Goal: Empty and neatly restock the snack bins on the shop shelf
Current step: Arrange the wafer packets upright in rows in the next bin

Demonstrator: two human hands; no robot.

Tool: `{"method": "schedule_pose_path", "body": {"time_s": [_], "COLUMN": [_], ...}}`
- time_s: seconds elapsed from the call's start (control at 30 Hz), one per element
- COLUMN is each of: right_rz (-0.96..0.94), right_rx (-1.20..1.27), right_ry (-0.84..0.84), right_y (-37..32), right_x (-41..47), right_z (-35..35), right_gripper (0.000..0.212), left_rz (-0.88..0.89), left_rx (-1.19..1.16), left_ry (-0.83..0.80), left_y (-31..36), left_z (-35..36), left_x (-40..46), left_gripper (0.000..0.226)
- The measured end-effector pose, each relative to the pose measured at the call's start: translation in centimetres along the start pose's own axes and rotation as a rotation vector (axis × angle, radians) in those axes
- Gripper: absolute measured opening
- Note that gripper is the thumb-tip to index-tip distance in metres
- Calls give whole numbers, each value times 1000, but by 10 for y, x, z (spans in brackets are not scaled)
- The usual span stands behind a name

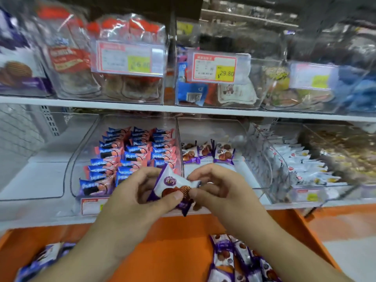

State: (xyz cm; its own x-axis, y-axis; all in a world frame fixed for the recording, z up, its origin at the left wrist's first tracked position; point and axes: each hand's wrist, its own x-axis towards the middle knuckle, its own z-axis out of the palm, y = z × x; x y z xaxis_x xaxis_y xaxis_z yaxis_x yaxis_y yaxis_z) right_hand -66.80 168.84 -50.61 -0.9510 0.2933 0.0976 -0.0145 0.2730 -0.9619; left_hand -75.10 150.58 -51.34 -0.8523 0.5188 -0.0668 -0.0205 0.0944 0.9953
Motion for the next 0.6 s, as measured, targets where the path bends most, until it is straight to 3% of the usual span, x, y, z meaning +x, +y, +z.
{"method": "schedule_pose_path", "body": {"time_s": [0.13,0.27,0.37,0.47,0.53,0.6], "right_rz": [0,-39,-118,-208,-142,-50], "right_rx": [-101,-232,-600,-978,-1136,-1214], "right_ry": [0,15,37,265,351,320], "right_y": [0,7,24,47,65,81], "right_x": [-7,-3,5,15,19,22], "right_z": [-13,-32,-63,-110,-137,-152], "right_gripper": [20,25,39,57,69,80], "left_rz": [32,124,195,284,296,281], "left_rx": [109,413,603,712,726,758], "left_ry": [-36,-56,-22,-1,8,40], "left_y": [4,9,22,32,30,20], "left_z": [6,17,44,82,110,135], "left_x": [-7,2,24,64,99,137], "left_gripper": [48,45,43,41,40,34]}}
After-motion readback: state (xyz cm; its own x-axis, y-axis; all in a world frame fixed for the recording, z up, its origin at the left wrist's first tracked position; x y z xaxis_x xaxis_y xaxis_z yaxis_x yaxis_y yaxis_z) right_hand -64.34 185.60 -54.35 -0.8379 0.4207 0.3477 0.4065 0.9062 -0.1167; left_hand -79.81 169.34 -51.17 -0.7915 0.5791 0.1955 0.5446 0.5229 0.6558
